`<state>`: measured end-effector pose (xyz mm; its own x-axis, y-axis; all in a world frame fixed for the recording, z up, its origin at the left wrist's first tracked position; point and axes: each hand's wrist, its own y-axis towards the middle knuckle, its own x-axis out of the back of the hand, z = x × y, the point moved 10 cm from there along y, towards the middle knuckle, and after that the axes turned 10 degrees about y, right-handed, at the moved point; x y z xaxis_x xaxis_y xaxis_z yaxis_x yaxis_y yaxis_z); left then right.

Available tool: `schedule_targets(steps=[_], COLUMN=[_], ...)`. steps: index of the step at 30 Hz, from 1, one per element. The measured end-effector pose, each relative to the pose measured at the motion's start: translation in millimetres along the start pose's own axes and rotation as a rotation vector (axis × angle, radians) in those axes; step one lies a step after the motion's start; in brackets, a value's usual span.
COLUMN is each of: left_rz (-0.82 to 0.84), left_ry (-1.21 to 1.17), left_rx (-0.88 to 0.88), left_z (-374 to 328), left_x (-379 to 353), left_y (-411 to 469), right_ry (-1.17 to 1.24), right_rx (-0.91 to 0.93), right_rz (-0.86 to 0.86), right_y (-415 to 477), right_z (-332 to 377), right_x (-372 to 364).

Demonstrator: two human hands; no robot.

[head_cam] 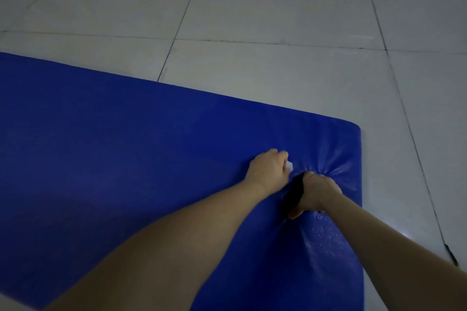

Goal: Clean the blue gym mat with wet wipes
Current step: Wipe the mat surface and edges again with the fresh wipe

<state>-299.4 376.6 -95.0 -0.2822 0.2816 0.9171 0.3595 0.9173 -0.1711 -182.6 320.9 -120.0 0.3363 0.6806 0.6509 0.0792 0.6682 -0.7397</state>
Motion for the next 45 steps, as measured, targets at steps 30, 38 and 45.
schedule_targets(steps=[30, 38, 45], left_rz=[-0.050, -0.253, -0.181], left_ry=[0.046, 0.030, -0.042], left_rx=[0.101, 0.645, 0.479], left_z=[24.9, 219.9, 112.8], left_x=[6.2, 64.7, 28.8], left_y=[-60.2, -101.4, -77.4], right_ry=[-0.015, -0.024, -0.052], right_rx=[0.028, 0.036, 0.031], right_rz=[0.004, 0.034, 0.022], right_y=[0.5, 0.2, 0.7], right_z=[2.4, 2.3, 2.8], right_x=[2.4, -1.2, 1.0])
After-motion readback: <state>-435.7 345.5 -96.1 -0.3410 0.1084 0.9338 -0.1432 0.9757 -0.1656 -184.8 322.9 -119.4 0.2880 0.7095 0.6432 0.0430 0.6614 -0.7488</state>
